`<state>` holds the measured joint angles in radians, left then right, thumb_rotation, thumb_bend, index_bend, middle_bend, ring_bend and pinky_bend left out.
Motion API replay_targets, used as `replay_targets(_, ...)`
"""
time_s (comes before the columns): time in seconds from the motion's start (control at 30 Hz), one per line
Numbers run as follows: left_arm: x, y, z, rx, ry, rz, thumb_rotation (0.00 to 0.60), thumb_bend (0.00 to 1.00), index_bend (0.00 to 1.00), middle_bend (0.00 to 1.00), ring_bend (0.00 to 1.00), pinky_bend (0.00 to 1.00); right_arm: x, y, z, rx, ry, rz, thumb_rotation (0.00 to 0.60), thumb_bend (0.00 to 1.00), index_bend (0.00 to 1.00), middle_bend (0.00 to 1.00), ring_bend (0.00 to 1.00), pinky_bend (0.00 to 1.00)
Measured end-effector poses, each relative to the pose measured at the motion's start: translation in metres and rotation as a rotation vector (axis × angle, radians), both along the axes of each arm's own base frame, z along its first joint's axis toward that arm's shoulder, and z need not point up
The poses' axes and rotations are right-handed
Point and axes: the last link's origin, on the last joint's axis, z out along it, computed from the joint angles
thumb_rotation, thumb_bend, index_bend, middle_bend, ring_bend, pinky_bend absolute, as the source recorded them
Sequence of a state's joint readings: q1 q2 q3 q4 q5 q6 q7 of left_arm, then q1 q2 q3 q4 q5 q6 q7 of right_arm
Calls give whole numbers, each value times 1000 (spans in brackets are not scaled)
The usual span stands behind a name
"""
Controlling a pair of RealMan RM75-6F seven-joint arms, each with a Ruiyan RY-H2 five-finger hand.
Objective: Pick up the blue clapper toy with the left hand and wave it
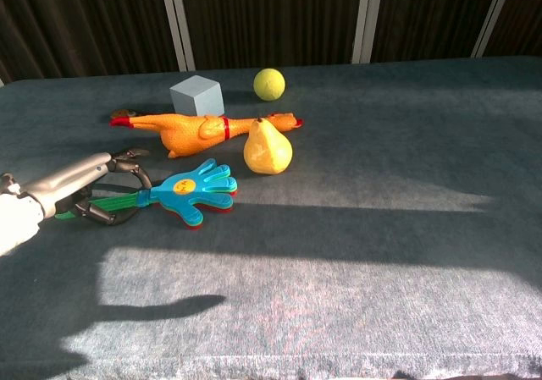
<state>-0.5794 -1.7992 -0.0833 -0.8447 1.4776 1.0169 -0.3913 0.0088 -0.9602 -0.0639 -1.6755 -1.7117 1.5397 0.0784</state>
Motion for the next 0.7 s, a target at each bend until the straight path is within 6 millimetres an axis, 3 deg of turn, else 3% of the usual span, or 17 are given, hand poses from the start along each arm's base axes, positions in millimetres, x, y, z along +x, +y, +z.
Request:
replay_targets(0.27, -2, 3, -2, 14, -19, 24, 600, 399, 584, 65, 0, 0, 0, 0, 1, -3, -1, 1, 600, 183, 0, 0, 0, 0)
replay_targets(0.7, 0, 0, 4, 53, -156, 13, 600, 532, 810, 241, 2, 0, 0, 0, 0, 0, 2, 2, 600, 183, 0, 0, 0, 0)
